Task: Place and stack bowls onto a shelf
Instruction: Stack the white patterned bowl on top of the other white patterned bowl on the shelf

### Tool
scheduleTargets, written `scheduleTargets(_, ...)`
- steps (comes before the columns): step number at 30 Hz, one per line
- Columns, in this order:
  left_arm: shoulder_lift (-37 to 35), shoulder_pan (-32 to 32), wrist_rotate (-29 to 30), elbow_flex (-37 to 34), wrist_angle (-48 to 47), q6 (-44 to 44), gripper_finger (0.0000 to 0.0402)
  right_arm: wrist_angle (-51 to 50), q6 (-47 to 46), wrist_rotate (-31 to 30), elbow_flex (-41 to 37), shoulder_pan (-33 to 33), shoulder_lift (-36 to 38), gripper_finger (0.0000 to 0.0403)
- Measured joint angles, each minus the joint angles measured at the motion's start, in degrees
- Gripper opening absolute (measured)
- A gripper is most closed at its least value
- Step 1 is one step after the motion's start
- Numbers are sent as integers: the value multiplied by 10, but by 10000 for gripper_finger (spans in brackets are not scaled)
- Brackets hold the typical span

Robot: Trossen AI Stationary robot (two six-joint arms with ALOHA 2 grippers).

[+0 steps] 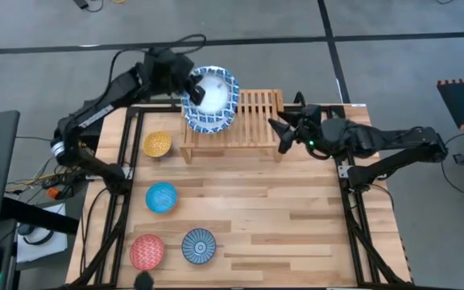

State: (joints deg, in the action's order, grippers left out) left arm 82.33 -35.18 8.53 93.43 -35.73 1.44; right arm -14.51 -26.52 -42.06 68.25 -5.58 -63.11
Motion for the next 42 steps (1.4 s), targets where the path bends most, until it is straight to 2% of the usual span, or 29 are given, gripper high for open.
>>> scheduleTargets(6,64,-81,-113,-1,-54,67,0,-25,-28,2,0,-9,-2,245)
scheduleTargets(12,103,-91,-121,-1,-89,69,13,-25,-44,3,0,-20,-21,245)
scheduleTargets(16,106,-90,-105,-1,-91,66,63,-45,-63,8,-1,-23,-31,245)
scheduleTargets(24,80,-90,-86,25,-91,51,208,-51,-80,15,-1,-17,-38,245)
scheduleTargets(28,60,-86,-76,52,-65,33,243,-52,-80,15,-1,-5,-38,245)
scheduleTargets(31,56,-82,-57,55,-42,20,245,-52,-82,21,-1,6,-38,245)
scheduleTargets(35,77,-82,4,33,-32,-4,227,-51,-88,48,-1,21,-38,245)
scheduleTargets(42,119,-85,-12,1,-73,10,187,-52,-91,49,-1,24,-38,245)
